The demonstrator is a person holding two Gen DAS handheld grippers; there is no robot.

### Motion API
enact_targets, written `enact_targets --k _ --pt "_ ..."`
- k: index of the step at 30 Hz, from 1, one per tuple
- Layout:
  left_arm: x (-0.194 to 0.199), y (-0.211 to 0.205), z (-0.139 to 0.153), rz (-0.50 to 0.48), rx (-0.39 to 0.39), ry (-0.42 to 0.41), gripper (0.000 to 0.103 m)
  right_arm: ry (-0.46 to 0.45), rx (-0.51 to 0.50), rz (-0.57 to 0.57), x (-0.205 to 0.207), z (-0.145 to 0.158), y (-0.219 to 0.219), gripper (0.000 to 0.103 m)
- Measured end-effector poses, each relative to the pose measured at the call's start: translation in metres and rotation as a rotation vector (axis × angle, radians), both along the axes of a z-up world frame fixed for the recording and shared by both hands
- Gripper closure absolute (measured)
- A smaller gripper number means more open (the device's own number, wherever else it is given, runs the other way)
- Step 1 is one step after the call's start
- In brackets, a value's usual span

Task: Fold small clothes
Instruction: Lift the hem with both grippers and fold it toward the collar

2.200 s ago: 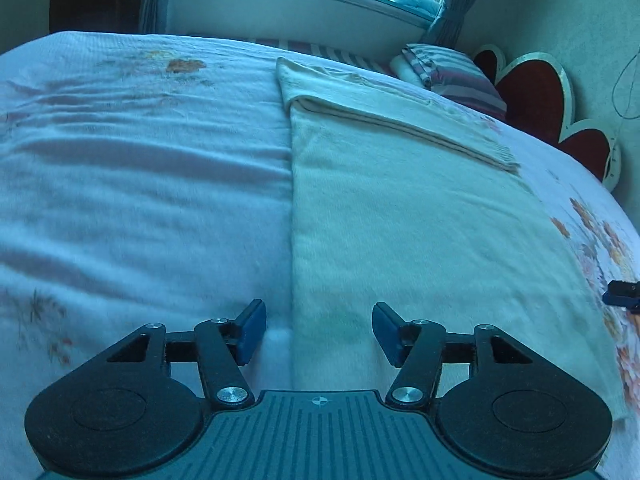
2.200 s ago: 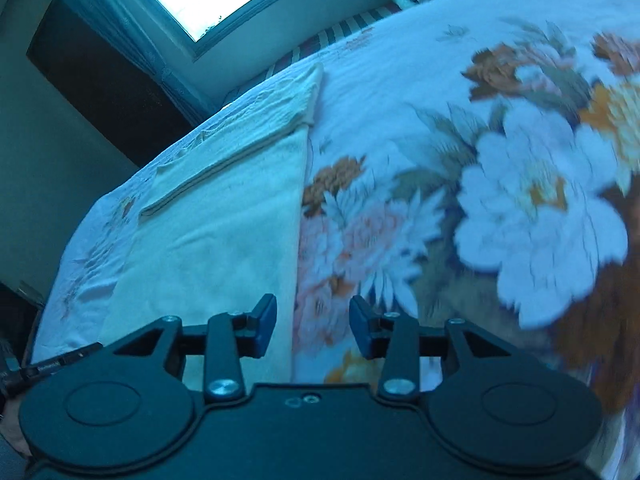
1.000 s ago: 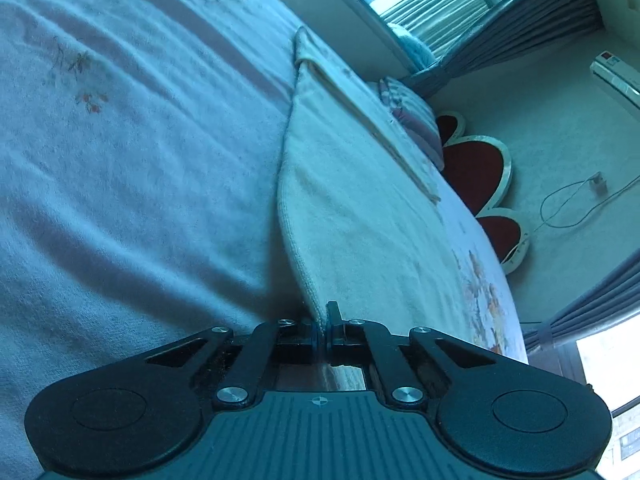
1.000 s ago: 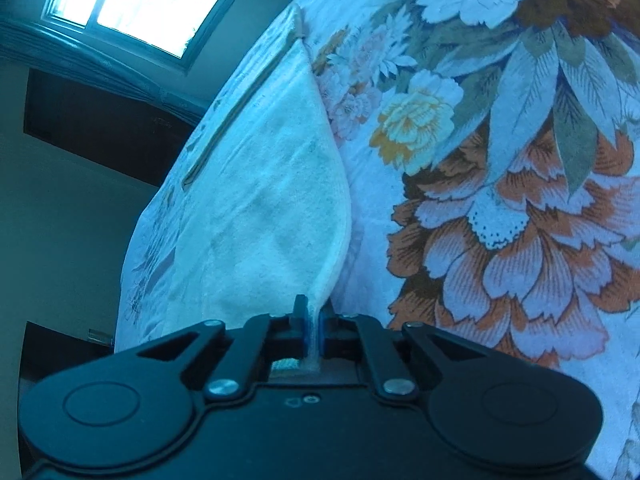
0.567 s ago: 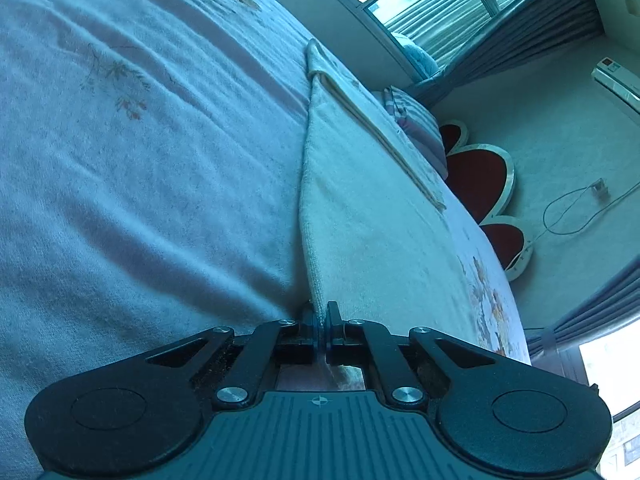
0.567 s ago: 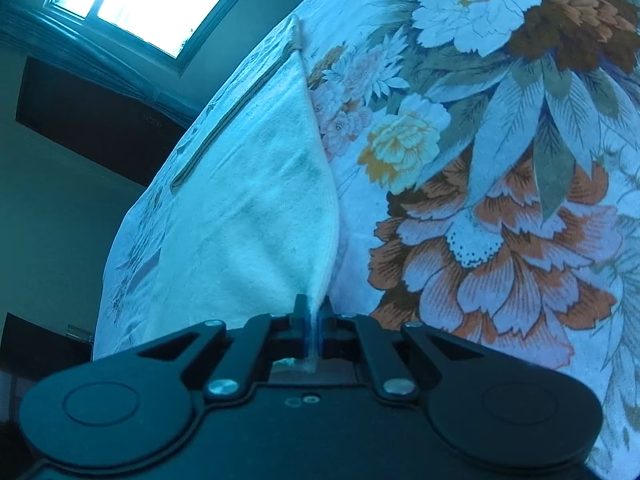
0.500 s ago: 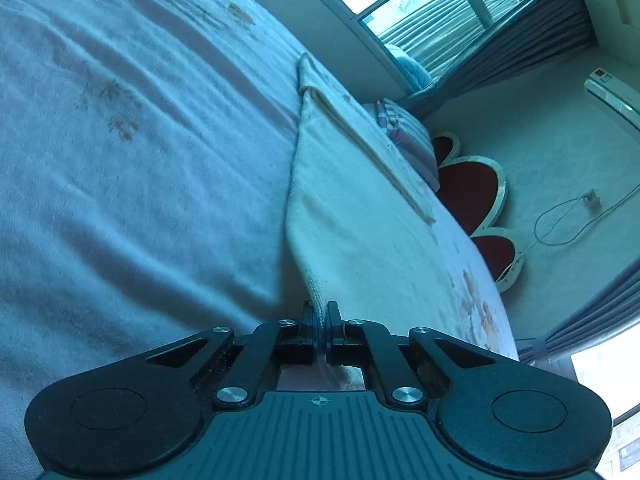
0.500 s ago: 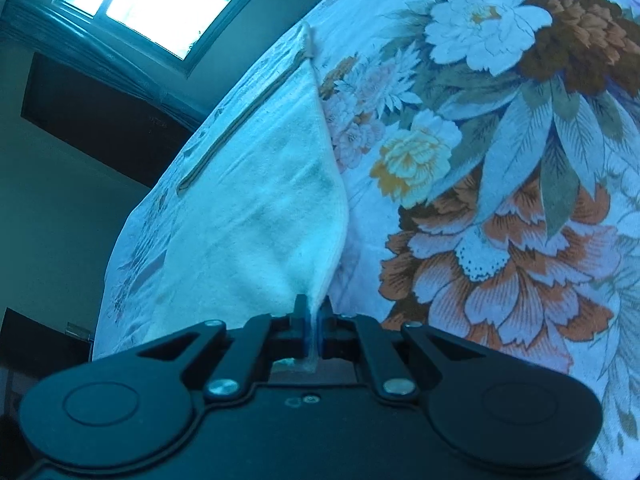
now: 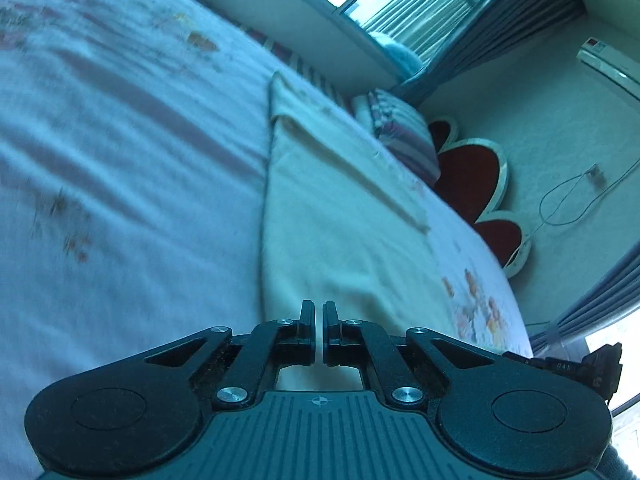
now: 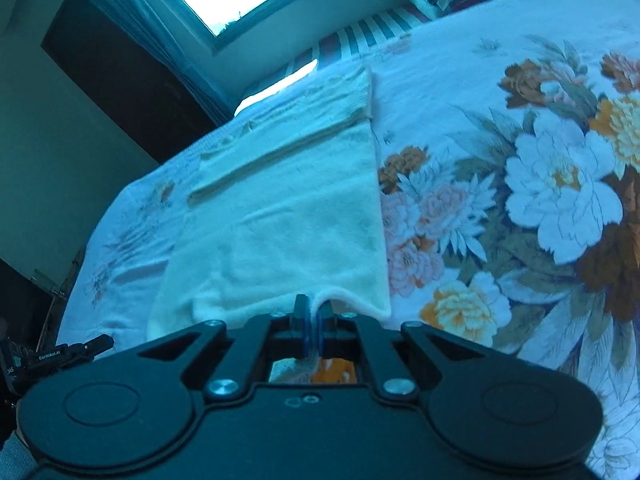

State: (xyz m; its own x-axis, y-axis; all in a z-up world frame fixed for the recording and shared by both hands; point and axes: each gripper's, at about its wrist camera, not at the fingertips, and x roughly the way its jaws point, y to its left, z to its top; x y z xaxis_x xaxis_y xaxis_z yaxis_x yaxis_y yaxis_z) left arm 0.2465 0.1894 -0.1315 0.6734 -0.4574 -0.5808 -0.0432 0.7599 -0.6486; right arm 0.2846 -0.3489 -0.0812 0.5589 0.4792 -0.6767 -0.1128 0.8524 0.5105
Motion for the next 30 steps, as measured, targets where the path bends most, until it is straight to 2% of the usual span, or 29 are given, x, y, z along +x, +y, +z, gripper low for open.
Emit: enact_targets --k 1,2,3,4,12,13,14,15,17,18,20,23,25,30 --pt "-0.009 -0.002 -0.011 0.013 0.006 0.035 0.079 0.013 0.002 0.001 -0.004 -0.007 -0.003 0.097" --pt "-0.017 -0.003 -0.020 0.031 -0.006 0.060 0.048 0.023 0.003 -0.004 -0.008 -0.018 -0.004 0.097" --pt "-0.028 -0.005 -0.029 0.041 -0.034 0.066 0.041 0.038 0.008 -0.014 -0.012 -0.026 -0.007 0.096" --pt "-0.033 -0.007 -0.033 0.036 -0.066 0.058 0.041 0.051 0.019 -0.028 -0.015 -0.033 -0.011 0.096" --pt "-0.032 -0.024 -0.054 0.013 -0.197 0.065 0.041 0.094 0.107 -0.080 -0.023 -0.060 -0.016 0.096" --pt "-0.029 -0.025 -0.057 0.009 -0.219 0.068 0.047 0.100 0.118 -0.087 -0.023 -0.063 -0.017 0.096" --pt "-0.026 -0.027 -0.060 0.002 -0.231 0.083 0.062 0.105 0.133 -0.096 -0.023 -0.064 -0.019 0.096" --pt "-0.024 -0.030 -0.066 -0.005 -0.226 0.092 0.069 0.105 0.150 -0.100 -0.023 -0.064 -0.022 0.096" --pt "-0.023 -0.033 -0.076 -0.009 -0.249 0.105 0.093 0.105 0.167 -0.102 -0.026 -0.064 -0.025 0.092" --pt "-0.024 -0.033 -0.081 -0.005 -0.259 0.107 0.096 0.108 0.166 -0.101 -0.027 -0.065 -0.027 0.089" --pt "-0.026 -0.032 -0.085 0.000 -0.289 0.093 0.097 0.108 0.167 -0.108 -0.027 -0.067 -0.029 0.083" --pt "-0.027 -0.038 -0.082 -0.010 -0.252 0.067 0.100 0.127 0.221 -0.101 -0.023 -0.077 -0.030 0.083" --pt "-0.027 -0.041 -0.077 -0.013 -0.218 0.047 0.101 0.129 0.246 -0.106 -0.021 -0.080 -0.027 0.098" --pt "-0.032 -0.028 -0.040 -0.014 -0.235 -0.056 0.101 -0.014 0.296 -0.060 -0.041 -0.038 -0.016 0.098"
